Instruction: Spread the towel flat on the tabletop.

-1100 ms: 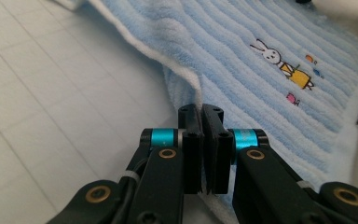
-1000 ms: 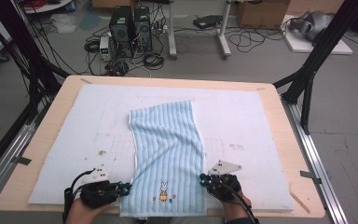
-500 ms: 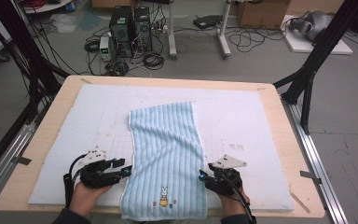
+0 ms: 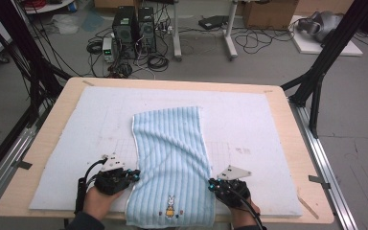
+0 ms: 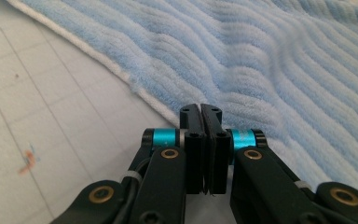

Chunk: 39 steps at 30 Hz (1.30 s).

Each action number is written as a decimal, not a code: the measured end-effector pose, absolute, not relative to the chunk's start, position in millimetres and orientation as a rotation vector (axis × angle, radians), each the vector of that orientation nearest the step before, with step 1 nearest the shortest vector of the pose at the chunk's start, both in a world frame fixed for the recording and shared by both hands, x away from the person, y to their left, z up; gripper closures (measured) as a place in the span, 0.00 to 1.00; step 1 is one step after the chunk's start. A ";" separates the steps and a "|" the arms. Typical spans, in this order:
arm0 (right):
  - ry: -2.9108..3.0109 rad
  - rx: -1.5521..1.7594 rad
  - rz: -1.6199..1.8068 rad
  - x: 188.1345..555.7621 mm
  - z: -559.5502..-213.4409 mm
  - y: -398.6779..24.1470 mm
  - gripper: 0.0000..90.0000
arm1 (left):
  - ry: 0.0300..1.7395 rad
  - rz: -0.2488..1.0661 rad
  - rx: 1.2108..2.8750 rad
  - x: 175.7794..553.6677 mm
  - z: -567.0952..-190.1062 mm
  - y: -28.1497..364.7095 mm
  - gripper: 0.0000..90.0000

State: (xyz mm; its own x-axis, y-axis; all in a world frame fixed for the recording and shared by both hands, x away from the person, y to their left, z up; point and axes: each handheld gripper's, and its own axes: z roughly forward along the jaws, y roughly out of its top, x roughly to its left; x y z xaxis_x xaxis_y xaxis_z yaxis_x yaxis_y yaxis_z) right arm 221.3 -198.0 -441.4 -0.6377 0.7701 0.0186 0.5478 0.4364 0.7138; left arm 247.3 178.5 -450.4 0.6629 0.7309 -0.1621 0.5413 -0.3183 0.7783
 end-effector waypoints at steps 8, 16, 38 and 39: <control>2.431 1.086 1.067 194.8 -439.6 -204.7 0.95 | 0.971 0.281 2.012 228.8 -450.2 192.2 0.98; 2.351 1.114 1.119 204.3 -434.9 -203.9 0.70 | 1.009 0.293 1.943 241.9 -446.1 198.8 0.77; 2.342 1.194 0.962 295.2 -441.1 -178.8 0.97 | 1.002 0.327 1.974 300.6 -452.1 180.5 0.88; 2.347 1.185 0.959 293.6 -441.0 -179.8 0.97 | 0.982 0.341 1.992 299.5 -451.9 178.9 0.94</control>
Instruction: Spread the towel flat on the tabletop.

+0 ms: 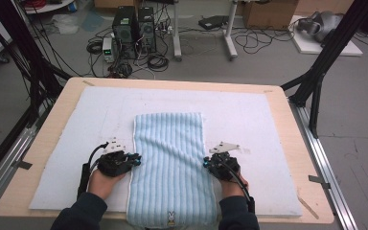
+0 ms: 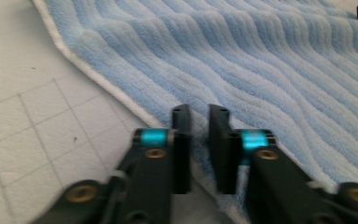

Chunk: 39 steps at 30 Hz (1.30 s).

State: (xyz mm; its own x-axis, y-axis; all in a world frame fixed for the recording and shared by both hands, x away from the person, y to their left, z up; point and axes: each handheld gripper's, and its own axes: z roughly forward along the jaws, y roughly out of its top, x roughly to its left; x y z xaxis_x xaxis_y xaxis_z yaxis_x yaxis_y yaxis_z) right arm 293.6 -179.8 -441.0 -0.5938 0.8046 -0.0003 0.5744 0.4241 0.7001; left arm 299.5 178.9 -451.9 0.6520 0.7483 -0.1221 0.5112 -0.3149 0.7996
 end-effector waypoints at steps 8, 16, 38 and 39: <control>2.349 1.153 0.962 274.1 -439.9 -195.3 0.97 | 0.946 0.256 2.025 293.0 -449.8 179.4 0.99; 2.353 1.123 0.994 252.0 -439.1 -205.7 0.97 | 0.881 0.164 2.057 278.1 -448.7 179.9 0.99; 2.216 1.193 1.046 366.5 -420.0 -200.4 0.55 | 0.960 0.350 1.846 359.8 -409.7 196.5 0.54; 2.222 1.189 1.038 371.2 -418.1 -197.8 0.55 | 0.962 0.356 1.855 365.8 -408.3 195.1 0.54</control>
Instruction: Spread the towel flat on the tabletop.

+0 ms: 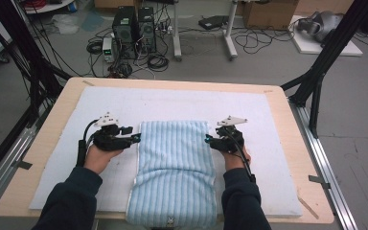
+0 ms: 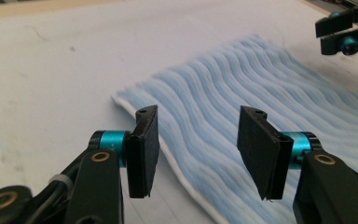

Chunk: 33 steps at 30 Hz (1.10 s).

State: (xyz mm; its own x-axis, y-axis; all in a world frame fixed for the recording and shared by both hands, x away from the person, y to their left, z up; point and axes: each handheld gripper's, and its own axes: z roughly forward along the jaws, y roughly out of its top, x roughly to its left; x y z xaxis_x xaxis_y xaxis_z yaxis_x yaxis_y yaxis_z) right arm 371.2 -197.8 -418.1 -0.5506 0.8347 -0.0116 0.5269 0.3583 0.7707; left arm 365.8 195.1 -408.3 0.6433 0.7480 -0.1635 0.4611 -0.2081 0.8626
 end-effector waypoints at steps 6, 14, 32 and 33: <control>2.246 1.193 1.008 397.4 -419.6 -189.4 0.55 | 1.037 0.355 1.872 395.0 -420.4 186.6 0.55; 2.258 1.256 0.915 426.5 -431.4 -179.8 0.56 | 1.219 0.375 1.822 415.6 -442.2 176.6 0.65; 2.385 1.220 0.747 408.1 -425.2 -183.4 0.97 | 1.170 0.206 2.006 403.8 -441.6 159.9 0.98; 2.393 1.209 0.741 406.6 -425.8 -183.9 0.97 | 1.163 0.212 2.007 403.7 -440.8 160.1 0.98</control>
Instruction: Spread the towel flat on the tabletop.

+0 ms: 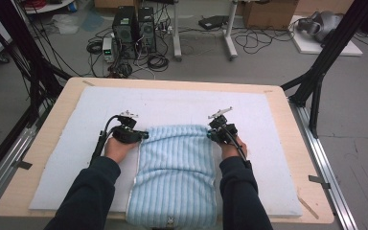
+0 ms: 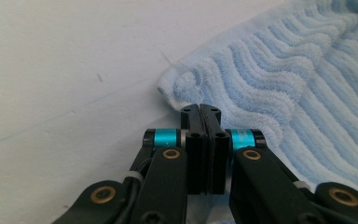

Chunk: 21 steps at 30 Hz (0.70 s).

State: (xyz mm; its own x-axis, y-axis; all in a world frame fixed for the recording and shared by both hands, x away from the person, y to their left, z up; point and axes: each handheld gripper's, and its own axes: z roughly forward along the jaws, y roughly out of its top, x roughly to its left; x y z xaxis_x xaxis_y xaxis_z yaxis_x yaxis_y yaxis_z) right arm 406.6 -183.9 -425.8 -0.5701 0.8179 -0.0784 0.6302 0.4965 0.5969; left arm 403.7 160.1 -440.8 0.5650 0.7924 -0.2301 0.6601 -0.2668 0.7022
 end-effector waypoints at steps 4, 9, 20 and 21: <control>2.377 1.218 0.758 403.7 -424.9 -185.5 0.84 | 1.204 0.328 1.891 407.3 -435.6 162.2 0.65; 2.287 1.272 0.856 409.8 -423.6 -192.4 0.65 | 1.224 0.346 1.875 419.7 -436.1 157.6 0.64; 2.357 1.273 0.878 416.5 -435.7 -187.5 0.82 | 1.140 0.402 2.010 421.9 -444.9 144.7 0.94; 2.369 1.259 0.890 416.5 -435.8 -186.2 0.92 | 1.145 0.402 1.996 422.9 -445.4 144.7 0.94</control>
State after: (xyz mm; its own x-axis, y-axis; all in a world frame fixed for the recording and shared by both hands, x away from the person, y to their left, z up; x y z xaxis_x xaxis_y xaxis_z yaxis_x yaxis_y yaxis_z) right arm 416.5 -186.2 -435.8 -0.5637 0.8259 0.0138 0.6304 0.4194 0.6532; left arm 422.9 144.7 -445.4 0.5432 0.8330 -0.1048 0.5850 -0.2860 0.7589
